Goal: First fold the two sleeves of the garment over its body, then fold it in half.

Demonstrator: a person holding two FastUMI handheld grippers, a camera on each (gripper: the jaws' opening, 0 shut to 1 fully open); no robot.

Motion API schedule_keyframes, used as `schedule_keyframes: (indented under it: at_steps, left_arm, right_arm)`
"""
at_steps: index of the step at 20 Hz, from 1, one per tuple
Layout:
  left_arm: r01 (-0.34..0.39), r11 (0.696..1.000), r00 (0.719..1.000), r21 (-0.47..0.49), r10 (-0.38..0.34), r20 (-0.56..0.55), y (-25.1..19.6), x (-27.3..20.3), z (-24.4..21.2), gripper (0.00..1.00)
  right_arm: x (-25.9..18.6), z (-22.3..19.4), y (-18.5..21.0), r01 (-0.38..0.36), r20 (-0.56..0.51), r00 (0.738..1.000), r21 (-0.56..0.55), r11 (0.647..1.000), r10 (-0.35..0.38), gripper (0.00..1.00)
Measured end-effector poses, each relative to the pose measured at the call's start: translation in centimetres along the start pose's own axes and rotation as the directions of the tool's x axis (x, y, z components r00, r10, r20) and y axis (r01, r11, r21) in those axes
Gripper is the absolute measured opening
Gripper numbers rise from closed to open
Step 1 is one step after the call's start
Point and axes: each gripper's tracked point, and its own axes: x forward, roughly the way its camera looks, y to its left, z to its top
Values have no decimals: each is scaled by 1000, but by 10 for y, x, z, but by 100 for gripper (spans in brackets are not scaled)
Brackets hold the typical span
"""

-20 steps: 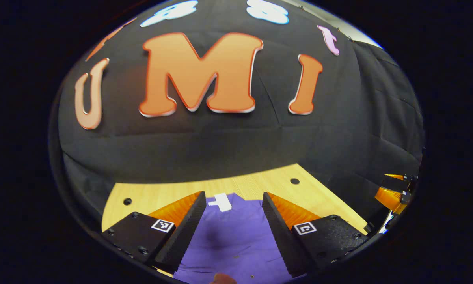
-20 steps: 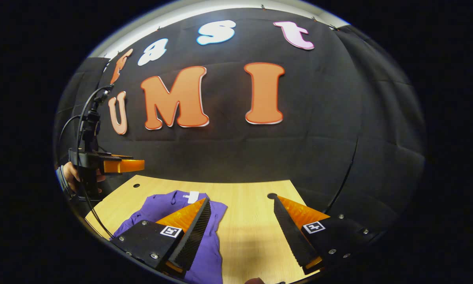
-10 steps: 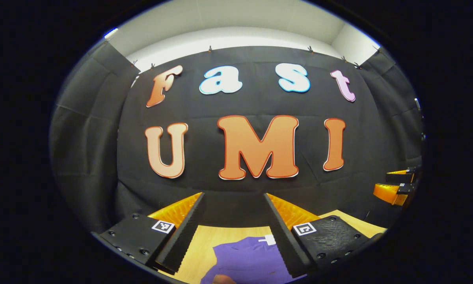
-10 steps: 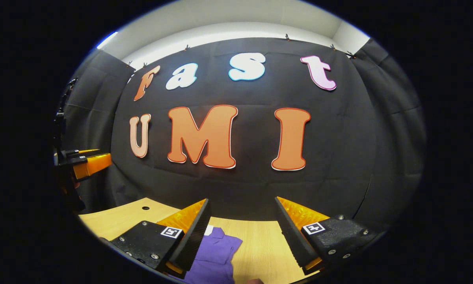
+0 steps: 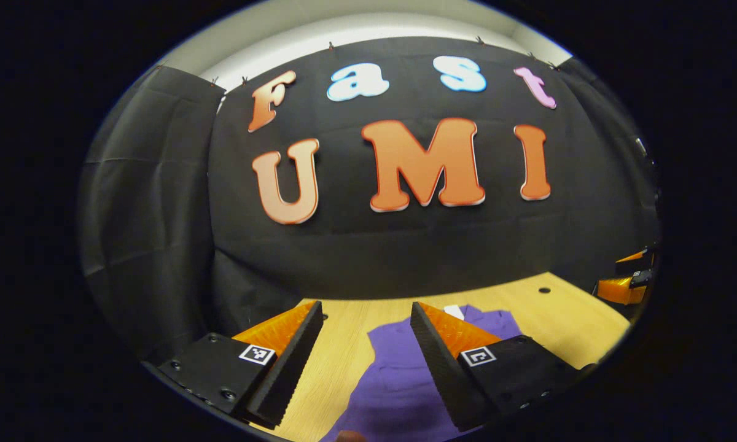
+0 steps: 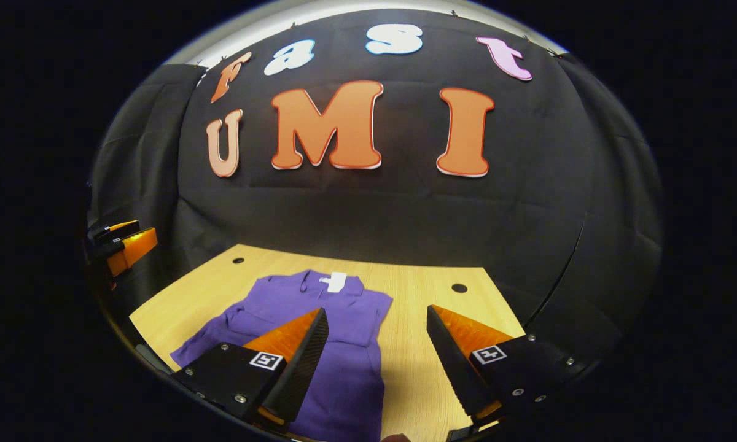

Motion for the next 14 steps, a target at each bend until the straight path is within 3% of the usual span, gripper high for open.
schedule_keyframes:
  at_steps: [4, 6, 7, 14]
  left_arm:
    - [46, 999, 981, 26, -40, -189, 0, 4, -59, 97]
    - [88, 996, 927, 28, -72, -369, -6, -1, -122, 97]
    - [102, 995, 878, 9, -86, -471, -8, -8, -160, 98]
    - [84, 991, 650, -108, -137, -748, 6, -45, -260, 98]
  right_arm:
    - [-1, -60, 3, 7, -174, 985, 18, 1000, -4, 96]
    - [-4, -107, 12, -28, -326, 944, 45, 999, 42, 96]
    - [-7, -133, 21, -58, -410, 908, 71, 996, 83, 97]
    - [-20, -201, 39, -76, -587, 801, 97, 992, 119, 97]
